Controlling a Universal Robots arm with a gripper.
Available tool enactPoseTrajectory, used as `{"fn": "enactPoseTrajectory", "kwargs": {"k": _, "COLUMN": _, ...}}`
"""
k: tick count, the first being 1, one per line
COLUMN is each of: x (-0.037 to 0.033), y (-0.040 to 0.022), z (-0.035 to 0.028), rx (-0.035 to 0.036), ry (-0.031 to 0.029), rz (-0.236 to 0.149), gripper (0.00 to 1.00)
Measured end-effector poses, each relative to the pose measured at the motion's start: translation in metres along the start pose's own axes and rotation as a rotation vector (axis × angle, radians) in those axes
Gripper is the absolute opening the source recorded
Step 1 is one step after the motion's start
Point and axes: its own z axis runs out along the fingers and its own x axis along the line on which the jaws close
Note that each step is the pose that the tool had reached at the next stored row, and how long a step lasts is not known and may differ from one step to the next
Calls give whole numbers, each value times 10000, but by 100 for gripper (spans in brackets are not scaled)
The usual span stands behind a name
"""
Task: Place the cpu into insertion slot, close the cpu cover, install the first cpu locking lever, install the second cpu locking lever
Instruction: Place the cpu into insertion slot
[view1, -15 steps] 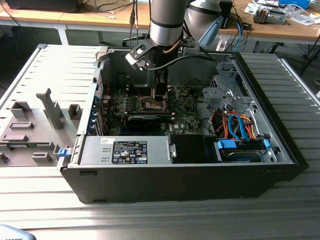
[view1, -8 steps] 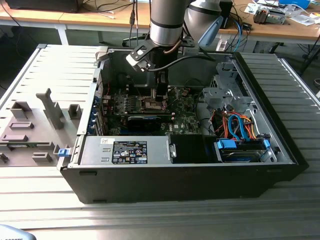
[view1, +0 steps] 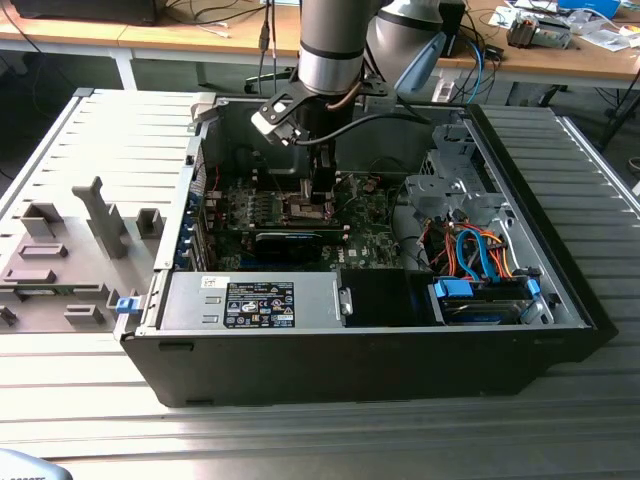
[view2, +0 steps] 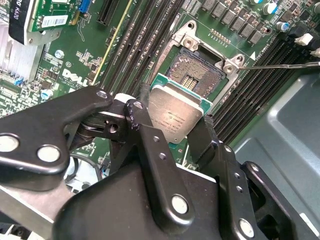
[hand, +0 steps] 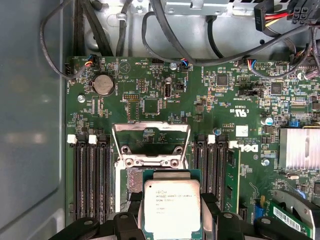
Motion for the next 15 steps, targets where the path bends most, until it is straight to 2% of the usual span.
{"fn": "enactPoseTrajectory", "kwargs": {"k": 15, "x": 1, "y": 1, "z": 28, "rx": 0, "ry": 0, "rz": 0, "gripper": 55}}
